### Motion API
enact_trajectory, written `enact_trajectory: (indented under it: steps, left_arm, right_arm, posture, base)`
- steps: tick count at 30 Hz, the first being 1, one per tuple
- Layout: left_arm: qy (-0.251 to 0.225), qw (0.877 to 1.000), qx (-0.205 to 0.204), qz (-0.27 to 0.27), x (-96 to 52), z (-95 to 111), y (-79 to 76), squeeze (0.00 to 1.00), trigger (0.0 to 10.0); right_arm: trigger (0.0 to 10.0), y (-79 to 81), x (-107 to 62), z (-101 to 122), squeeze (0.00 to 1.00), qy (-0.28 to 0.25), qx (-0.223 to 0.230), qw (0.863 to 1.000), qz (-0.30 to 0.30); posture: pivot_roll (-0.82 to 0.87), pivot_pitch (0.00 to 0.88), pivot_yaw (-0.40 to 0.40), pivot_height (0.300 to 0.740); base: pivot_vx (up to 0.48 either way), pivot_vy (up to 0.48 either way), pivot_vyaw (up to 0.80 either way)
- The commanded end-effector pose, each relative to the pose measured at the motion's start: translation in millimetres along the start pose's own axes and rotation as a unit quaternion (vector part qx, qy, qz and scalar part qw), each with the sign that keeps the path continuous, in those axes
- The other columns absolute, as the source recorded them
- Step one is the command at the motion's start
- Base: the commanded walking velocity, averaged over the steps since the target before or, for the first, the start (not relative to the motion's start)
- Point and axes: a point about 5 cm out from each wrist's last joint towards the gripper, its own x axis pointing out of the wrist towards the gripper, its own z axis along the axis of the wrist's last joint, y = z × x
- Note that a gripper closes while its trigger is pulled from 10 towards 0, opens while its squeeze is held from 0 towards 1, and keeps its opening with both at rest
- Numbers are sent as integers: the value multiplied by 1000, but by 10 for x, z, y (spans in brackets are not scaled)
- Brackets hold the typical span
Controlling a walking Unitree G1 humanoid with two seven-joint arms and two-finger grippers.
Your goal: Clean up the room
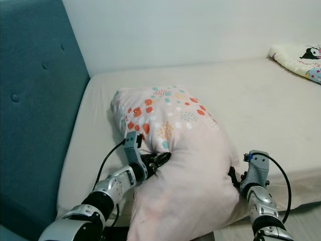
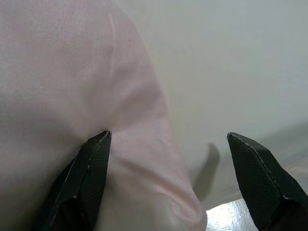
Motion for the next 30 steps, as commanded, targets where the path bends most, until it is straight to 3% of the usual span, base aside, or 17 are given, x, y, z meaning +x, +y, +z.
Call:
enact_trajectory:
  steps: [1, 5, 7, 9, 15, 17, 18, 20, 22, 23, 24, 25, 26, 28, 29, 30]
  left_arm:
    - [33, 996, -50, -69, 219, -293, -497, 0, 0]
    - [26, 992, -86, -87, 241, -258, -558, 0, 0]
    - [17, 983, -134, -122, 254, -227, -651, 0, 0]
    - [15, 979, -152, -137, 257, -218, -689, 0, 0]
    - [3, 978, -156, -140, 272, -140, -706, 0, 0]
    - [-50, 988, -111, -99, 303, 147, -627, 0, 0]
    - [-50, 988, -111, -99, 303, 147, -627, 0, 0]
    - [-118, 991, -10, -68, 290, 643, -557, 0, 0]
    - [-118, 991, -10, -68, 290, 643, -557, 0, 0]
    - [-146, 987, 48, -51, 260, 887, -530, 0, 0]
    - [-192, 972, 136, -8, 164, 1327, -466, 0, 0]
    - [-223, 956, 189, 23, 74, 1619, -442, 0, 0]
    - [-223, 956, 189, 23, 74, 1619, -442, 0, 0]
    - [-268, 927, 251, 72, -80, 2007, -422, 0, 0]
    - [-268, 927, 251, 72, -80, 2007, -422, 0, 0]
    - [-290, 907, 287, 108, -169, 2179, -408, 0, 0]
  right_arm:
    - [10000, 36, -6, -47, 0, 5, 5, 1000, 4]
    - [10000, 37, -6, -46, 0, 5, 5, 1000, 4]
    - [10000, 40, -1, -31, 0, 3, 6, 1000, 3]
    - [10000, 42, 2, -20, 0, 1, 7, 1000, 2]
    - [10000, 44, 11, 20, 0, -6, 10, 1000, 2]
    - [10000, 36, 23, 111, 0, -27, 26, 999, 2]
    - [10000, 36, 23, 111, 0, -27, 26, 999, 2]
    - [10000, 9, 32, 243, 0, -57, 45, 997, 1]
    - [10000, 9, 32, 243, 0, -57, 45, 997, 1]
    - [10000, -3, 35, 300, 0, -70, 50, 996, 1]
    - [10000, -23, 37, 391, 0, -88, 55, 995, 0]
    - [10000, -35, 37, 448, 0, -100, 58, 993, 0]
    - [10000, -35, 37, 448, 0, -100, 58, 993, 0]
    - [10000, -49, 36, 519, 0, -114, 60, 992, -1]
    - [10000, -49, 36, 519, 0, -114, 60, 992, -1]
    - [10000, -44, 36, 546, 0, -119, 60, 991, 0]
  posture:
    - [-124, 0, 25, 496]
    - [-122, 0, 25, 496]
    - [-124, 0, 29, 496]
    - [-124, 0, 29, 496]
    - [-131, 0, 40, 496]
    - [-141, 0, 43, 496]
    - [-141, 0, 43, 496]
    - [-149, 0, 47, 496]
    - [-149, 0, 47, 496]
    - [-154, 0, 50, 496]
    - [-158, 0, 54, 496]
    - [-159, 0, 55, 496]
    - [-159, 0, 55, 496]
    - [-162, 0, 59, 496]
    - [-162, 0, 59, 496]
    - [-166, 0, 62, 496]
  base:
    - [0, 0, 0]
    - [0, 0, 0]
    - [0, 0, 0]
    - [0, 0, 0]
    - [0, 0, 0]
    - [0, 0, 0]
    - [0, 0, 0]
    - [0, 0, 0]
    - [0, 0, 0]
    - [0, 0, 0]
    - [0, 0, 0]
    - [0, 0, 0]
    - [0, 0, 0]
    - [0, 0, 0]
    - [0, 0, 0]
    - [0, 0, 0]
